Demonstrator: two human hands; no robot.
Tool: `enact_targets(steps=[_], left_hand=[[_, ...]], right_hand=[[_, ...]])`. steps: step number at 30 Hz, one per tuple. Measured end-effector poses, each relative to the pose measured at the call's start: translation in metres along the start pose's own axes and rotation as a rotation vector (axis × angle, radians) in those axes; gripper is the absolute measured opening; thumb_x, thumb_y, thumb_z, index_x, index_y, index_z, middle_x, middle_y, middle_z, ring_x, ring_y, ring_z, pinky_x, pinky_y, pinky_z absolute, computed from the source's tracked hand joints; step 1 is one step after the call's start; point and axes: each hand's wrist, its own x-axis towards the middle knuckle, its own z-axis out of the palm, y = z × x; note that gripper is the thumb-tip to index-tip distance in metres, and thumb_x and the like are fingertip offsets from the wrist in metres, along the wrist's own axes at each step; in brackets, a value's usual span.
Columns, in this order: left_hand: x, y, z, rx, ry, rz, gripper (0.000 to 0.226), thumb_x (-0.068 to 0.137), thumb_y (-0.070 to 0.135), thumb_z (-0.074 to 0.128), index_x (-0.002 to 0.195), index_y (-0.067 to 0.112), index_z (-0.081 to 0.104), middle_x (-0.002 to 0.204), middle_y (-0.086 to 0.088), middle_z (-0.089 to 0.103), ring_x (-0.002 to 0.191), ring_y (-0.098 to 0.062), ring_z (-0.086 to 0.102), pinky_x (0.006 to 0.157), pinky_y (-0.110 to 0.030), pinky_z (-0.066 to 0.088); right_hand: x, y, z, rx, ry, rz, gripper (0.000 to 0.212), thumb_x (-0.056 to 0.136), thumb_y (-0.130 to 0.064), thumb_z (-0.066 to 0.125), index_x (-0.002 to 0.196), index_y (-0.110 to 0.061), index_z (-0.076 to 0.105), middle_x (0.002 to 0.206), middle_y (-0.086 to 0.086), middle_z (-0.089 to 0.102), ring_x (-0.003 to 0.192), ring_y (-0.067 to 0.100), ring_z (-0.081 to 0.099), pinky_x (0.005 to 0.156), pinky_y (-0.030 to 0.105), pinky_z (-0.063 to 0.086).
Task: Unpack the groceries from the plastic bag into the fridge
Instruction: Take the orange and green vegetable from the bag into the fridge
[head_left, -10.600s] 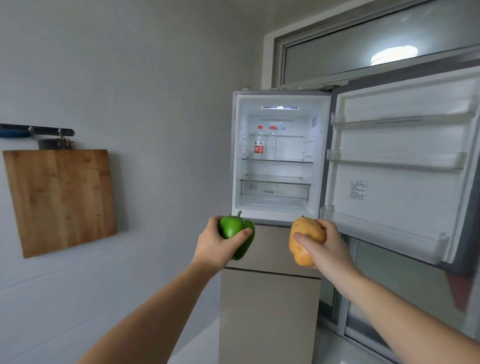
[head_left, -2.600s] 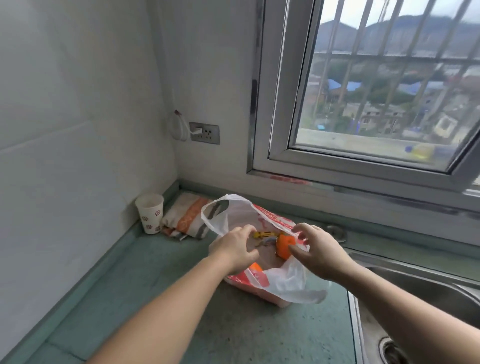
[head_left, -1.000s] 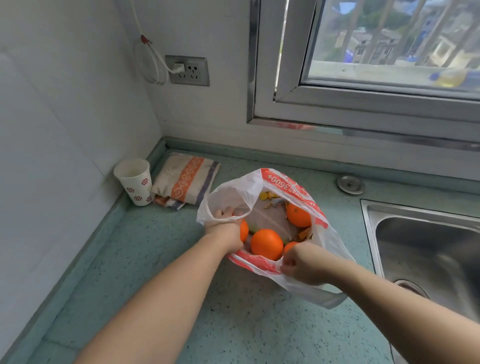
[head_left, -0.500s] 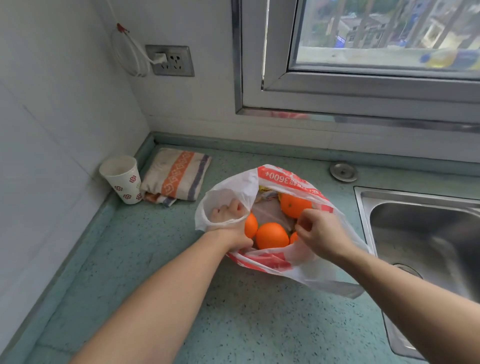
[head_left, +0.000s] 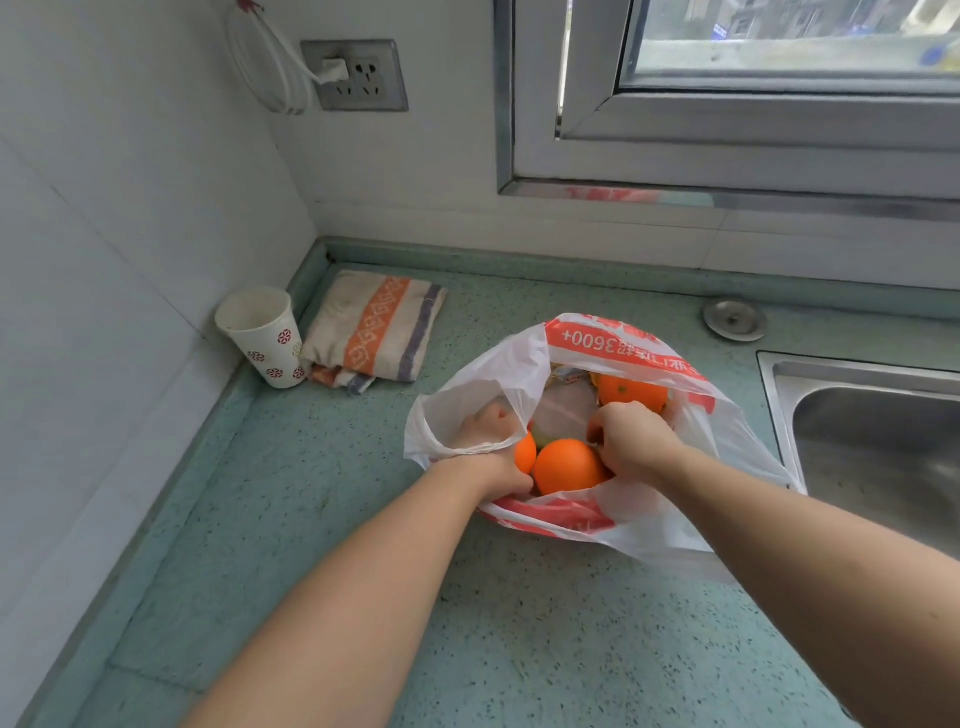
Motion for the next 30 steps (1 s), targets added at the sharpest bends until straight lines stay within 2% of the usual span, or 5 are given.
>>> enact_targets(steps=[4, 10, 13, 24, 30], left_hand=[[-0.003, -0.005, 0.006, -0.035, 0.059, 0.009, 0.096, 0.070, 0.037, 0.072, 0.147, 0.025, 0.016, 0.143, -0.009, 0.030, 0.128, -0.032, 0.038, 0.106, -0.046, 0.039], [0.001, -0.016, 0.006, -0.044, 0.095, 0.081, 0.092, 0.068, 0.034, 0.071, 0.144, 0.029, 0.020, 0.147, -0.004, 0.025, 0.130, -0.033, 0.037, 0.106, -0.046, 0.039], [0.000, -0.016, 0.007, -0.031, 0.120, 0.112, 0.087, 0.071, 0.032, 0.072, 0.143, 0.028, 0.023, 0.147, -0.006, 0.026, 0.128, -0.033, 0.040, 0.104, -0.047, 0.041], [-0.005, -0.010, -0.007, 0.050, 0.054, 0.148, 0.075, 0.073, 0.041, 0.070, 0.137, 0.029, 0.034, 0.138, -0.002, 0.042, 0.125, -0.028, 0.045, 0.105, -0.044, 0.041], [-0.024, 0.014, -0.032, -0.152, 0.056, 0.118, 0.066, 0.072, 0.046, 0.071, 0.131, 0.035, 0.042, 0.126, -0.003, 0.047, 0.111, -0.025, 0.052, 0.090, -0.036, 0.047]], right_hand=[[0.010, -0.001, -0.001, -0.087, -0.092, -0.012, 0.026, 0.084, -0.003, 0.054, 0.098, -0.015, 0.072, 0.094, 0.008, 0.069, 0.084, 0.027, 0.064, 0.077, 0.039, 0.057], [0.015, -0.008, -0.006, -0.237, -0.225, -0.093, 0.022, 0.090, -0.009, 0.052, 0.104, -0.017, 0.067, 0.102, 0.006, 0.064, 0.095, 0.025, 0.060, 0.084, 0.032, 0.049], [0.015, -0.008, -0.011, -0.233, -0.141, -0.133, 0.016, 0.089, -0.013, 0.051, 0.091, -0.020, 0.065, 0.085, 0.002, 0.061, 0.084, 0.025, 0.060, 0.070, 0.029, 0.046], [-0.040, -0.026, -0.083, 0.517, 0.243, -0.027, 0.007, 0.081, -0.026, 0.073, 0.082, -0.019, 0.073, 0.074, -0.002, 0.067, 0.065, 0.012, 0.059, 0.049, 0.020, 0.045], [-0.069, -0.021, -0.113, 0.991, 0.366, 0.086, 0.008, 0.082, -0.020, 0.065, 0.078, -0.014, 0.070, 0.091, 0.011, 0.073, 0.094, 0.027, 0.069, 0.080, 0.042, 0.056]])
